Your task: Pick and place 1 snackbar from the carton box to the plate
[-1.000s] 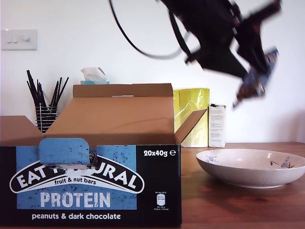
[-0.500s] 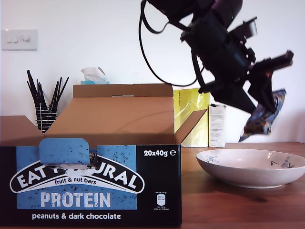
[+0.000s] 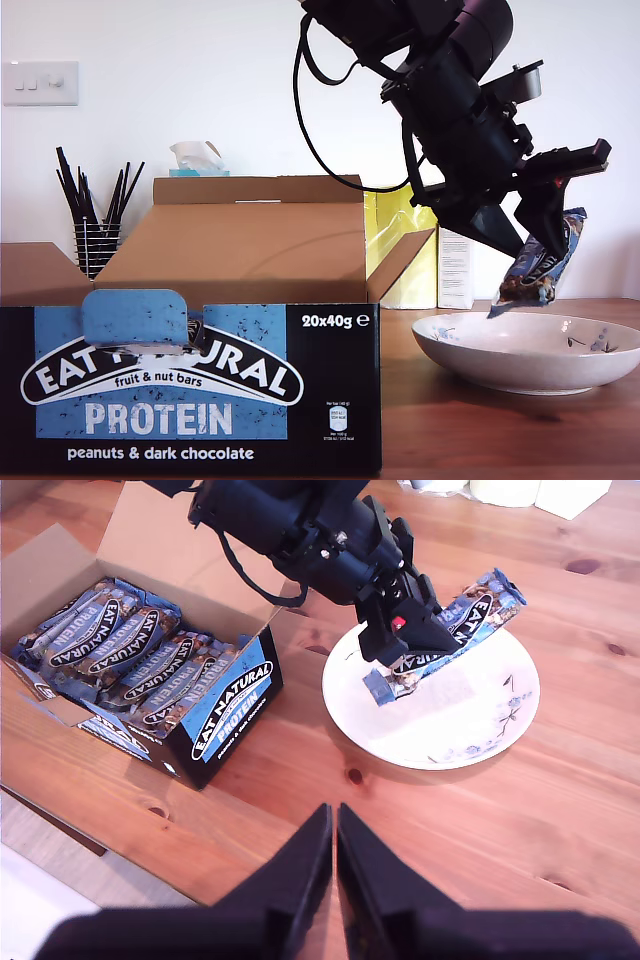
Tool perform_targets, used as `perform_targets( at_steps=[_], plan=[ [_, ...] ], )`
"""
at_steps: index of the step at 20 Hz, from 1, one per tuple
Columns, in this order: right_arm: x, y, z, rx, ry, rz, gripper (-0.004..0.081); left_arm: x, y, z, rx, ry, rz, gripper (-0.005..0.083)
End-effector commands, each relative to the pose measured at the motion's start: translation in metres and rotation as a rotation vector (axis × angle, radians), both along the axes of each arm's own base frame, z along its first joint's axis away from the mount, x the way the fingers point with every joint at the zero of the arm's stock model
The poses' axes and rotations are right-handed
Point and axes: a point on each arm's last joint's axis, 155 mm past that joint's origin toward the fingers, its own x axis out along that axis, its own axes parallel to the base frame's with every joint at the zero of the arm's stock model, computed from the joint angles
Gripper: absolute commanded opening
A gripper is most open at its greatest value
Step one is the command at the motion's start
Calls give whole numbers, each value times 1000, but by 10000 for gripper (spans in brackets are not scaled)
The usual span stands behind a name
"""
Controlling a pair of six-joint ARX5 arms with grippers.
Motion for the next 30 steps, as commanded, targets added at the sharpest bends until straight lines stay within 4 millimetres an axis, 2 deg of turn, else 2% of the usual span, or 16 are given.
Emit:
perform_targets(
  at_steps=[1, 7, 9, 11, 12, 14, 20, 22, 24, 30],
  plan=[
    [-1, 0, 9, 12, -34, 2, -13, -3, -2, -15, 19, 11, -11, 324],
    [-1, -1, 9, 11, -35, 1, -13, -4, 0, -16, 27, 18, -11, 317],
    [-1, -1, 9, 10, -35, -1, -13, -7, 3, -15, 44, 30, -11, 242],
    [-1, -1, 9, 7, -37, 1, -13, -10, 8, -9, 65, 46, -11, 114],
    [-1, -2, 9, -1, -41, 2, -13, -12, 10, -2, 68, 48, -11, 50],
    [1, -6, 9, -26, -52, -9, -13, -16, 13, 14, 59, 47, -15, -3],
    [8, -3, 21, -9, -107, -9, -13, -37, 41, 68, 65, 52, -20, -17],
    [9, -3, 22, -8, -111, -9, -13, -44, 52, 81, 76, 54, -25, -17],
    [9, -3, 22, -8, -111, -9, -13, -52, 66, 84, 123, 65, -34, -17],
    [9, -3, 22, -18, -115, -3, -13, -58, 101, 92, 161, 20, 20, -20]
  ],
)
